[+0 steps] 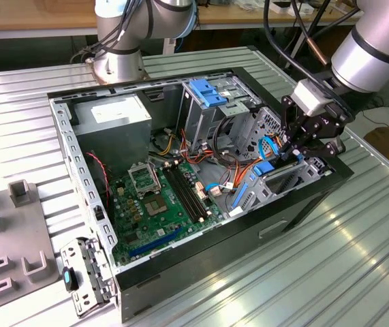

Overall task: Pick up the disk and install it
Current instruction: 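Insert the second disk wire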

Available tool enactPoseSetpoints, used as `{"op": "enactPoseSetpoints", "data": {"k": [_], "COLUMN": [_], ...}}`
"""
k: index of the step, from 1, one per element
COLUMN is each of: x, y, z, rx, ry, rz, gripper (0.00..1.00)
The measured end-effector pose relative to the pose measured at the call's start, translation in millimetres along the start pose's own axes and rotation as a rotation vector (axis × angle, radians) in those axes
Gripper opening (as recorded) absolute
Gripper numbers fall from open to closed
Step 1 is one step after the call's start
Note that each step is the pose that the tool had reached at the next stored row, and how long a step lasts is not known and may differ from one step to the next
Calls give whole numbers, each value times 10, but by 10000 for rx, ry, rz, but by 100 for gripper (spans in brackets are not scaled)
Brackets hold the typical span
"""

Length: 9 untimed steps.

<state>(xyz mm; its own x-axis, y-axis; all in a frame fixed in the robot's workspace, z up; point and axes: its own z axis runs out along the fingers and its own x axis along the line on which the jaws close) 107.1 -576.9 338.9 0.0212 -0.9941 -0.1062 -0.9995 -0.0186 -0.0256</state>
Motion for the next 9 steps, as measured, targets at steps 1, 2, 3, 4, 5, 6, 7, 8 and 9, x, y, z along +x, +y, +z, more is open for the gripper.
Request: {"op": "enactPoseSetpoints", "data": {"k": [1, 2, 3, 4, 5, 6, 7, 8, 9], "x": [2, 4, 6, 6, 5, 4, 4, 1, 0], "y": [0, 0, 0, 0, 0, -1, -1, -1, -1], "z": [8, 10, 11, 11, 13, 19, 11, -20, -28], "rx": [0, 0, 0, 0, 0, 5, 3, 2, 3], "ry": [-5, -7, -7, -9, -15, -45, -39, -23, -27], "rz": [0, 0, 0, 0, 0, -1, -1, -1, 0], "gripper": [16, 16, 16, 16, 16, 17, 17, 23, 23]}}
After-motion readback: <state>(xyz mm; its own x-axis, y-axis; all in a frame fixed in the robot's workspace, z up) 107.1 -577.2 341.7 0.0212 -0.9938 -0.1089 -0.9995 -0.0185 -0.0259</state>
